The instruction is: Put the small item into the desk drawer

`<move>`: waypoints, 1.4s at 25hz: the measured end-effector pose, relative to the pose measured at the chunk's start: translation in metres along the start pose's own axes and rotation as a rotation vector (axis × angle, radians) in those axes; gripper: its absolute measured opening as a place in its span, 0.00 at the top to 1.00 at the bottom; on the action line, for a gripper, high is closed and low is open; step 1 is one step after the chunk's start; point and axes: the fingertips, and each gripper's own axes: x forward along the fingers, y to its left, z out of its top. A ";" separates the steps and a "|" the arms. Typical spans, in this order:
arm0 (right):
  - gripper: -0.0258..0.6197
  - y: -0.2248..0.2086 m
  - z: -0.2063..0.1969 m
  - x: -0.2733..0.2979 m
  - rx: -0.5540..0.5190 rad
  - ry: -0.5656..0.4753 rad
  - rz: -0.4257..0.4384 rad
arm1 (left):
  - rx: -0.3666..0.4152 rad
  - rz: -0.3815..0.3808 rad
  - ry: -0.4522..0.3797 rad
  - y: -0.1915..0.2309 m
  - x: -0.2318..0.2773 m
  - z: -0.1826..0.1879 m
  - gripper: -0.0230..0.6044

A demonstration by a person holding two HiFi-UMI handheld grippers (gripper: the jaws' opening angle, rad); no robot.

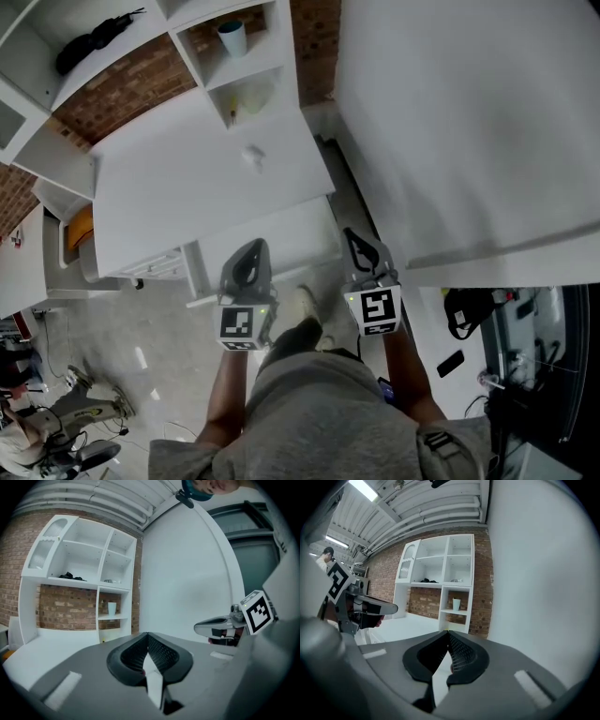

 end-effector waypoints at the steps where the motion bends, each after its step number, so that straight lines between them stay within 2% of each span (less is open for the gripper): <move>1: 0.96 0.001 0.002 0.009 0.000 0.003 0.006 | -0.001 0.007 -0.001 0.008 0.003 0.000 0.94; 12: 0.96 0.019 0.021 0.076 -0.023 0.021 0.096 | -0.028 0.092 -0.016 0.072 0.016 0.004 0.94; 19: 0.96 0.036 0.027 0.123 -0.047 0.053 0.184 | -0.058 0.168 -0.010 0.113 0.018 0.000 0.94; 23: 0.96 0.043 0.028 0.157 -0.071 0.068 0.247 | -0.079 0.236 0.002 0.138 0.025 -0.007 0.94; 35: 0.96 0.057 -0.017 0.280 -0.098 0.177 0.476 | -0.165 0.434 0.078 0.193 0.079 -0.058 0.94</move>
